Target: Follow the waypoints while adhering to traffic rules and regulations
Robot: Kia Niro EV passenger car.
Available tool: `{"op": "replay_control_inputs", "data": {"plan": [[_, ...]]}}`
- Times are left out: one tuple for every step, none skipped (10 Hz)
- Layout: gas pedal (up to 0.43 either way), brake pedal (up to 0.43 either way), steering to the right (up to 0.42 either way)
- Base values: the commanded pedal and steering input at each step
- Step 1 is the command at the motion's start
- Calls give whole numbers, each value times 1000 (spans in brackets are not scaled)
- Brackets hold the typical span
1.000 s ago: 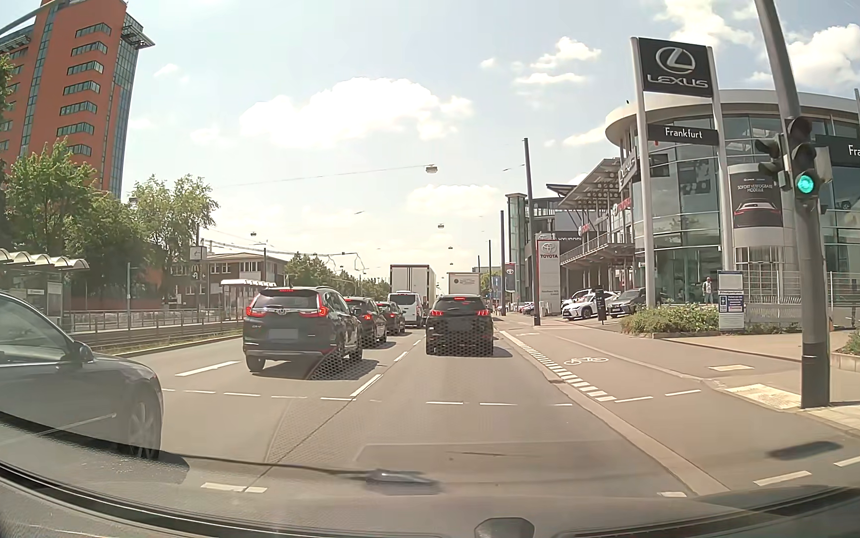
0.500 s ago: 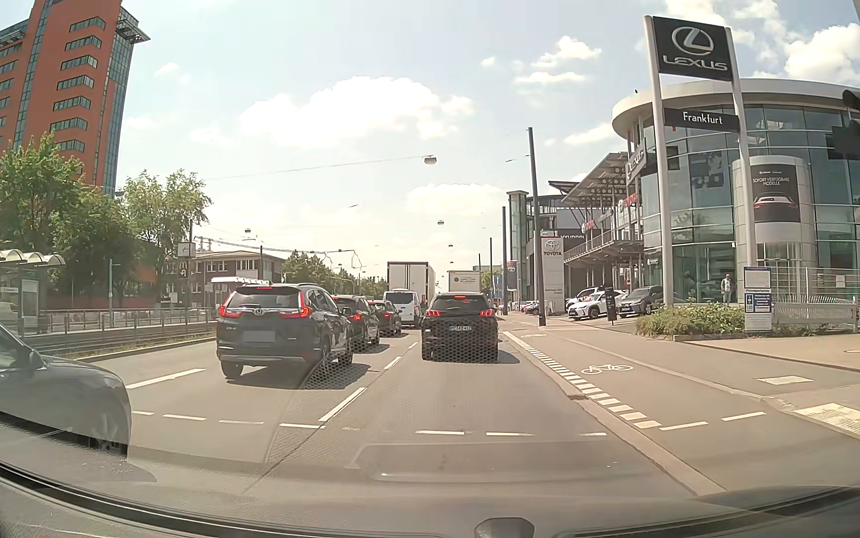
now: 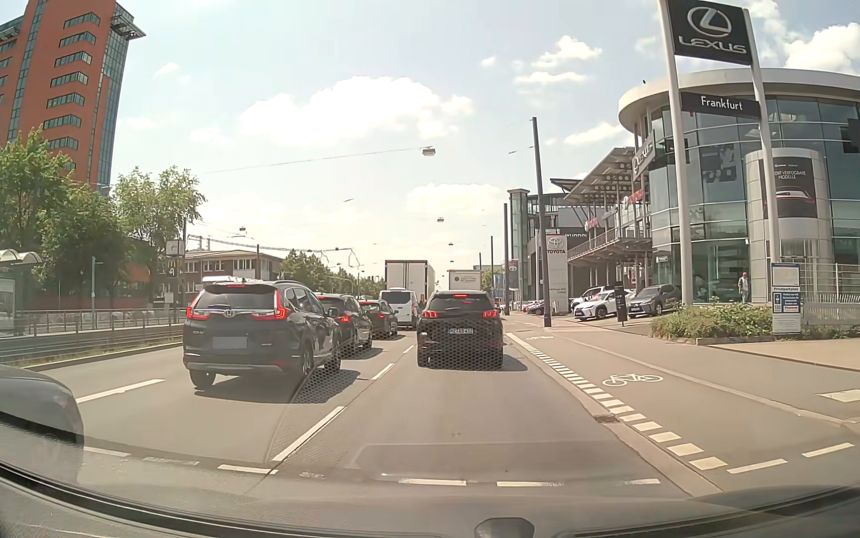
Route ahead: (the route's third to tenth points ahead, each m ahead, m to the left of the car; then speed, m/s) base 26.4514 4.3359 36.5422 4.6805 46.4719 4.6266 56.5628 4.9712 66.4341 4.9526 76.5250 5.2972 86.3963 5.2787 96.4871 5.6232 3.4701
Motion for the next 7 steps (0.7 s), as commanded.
{"op": "replay_control_inputs", "data": {"plan": [[0, 30, 0], [0, 30, 0], [0, 30, 0], [0, 30, 0], [0, 30, 0], [0, 30, 0], [0, 30, 0]]}}
